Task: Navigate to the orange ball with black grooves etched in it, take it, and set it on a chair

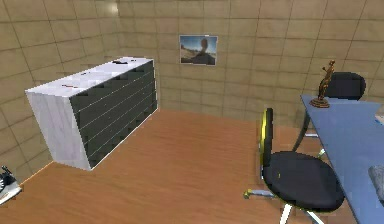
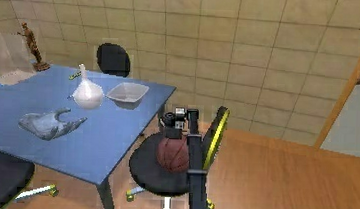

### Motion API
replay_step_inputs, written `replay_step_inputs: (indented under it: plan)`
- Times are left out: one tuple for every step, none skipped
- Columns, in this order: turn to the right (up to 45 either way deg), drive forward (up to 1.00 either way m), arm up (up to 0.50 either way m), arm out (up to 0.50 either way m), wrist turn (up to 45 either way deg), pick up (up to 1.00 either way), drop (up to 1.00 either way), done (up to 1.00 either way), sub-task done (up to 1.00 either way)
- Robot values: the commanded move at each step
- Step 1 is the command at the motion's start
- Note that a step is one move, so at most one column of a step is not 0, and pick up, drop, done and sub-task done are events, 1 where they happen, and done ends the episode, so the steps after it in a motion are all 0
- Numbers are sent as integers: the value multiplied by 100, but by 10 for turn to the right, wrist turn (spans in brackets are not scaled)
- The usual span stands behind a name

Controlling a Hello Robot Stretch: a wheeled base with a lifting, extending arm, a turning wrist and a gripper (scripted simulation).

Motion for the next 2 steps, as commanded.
replay_step_inputs:
  plan:
    - [0, 0, 0, -8, 0, 0, 0, 0, 0]
    - [0, 0, 0, 0, 0, 0, 0, 100, 0]
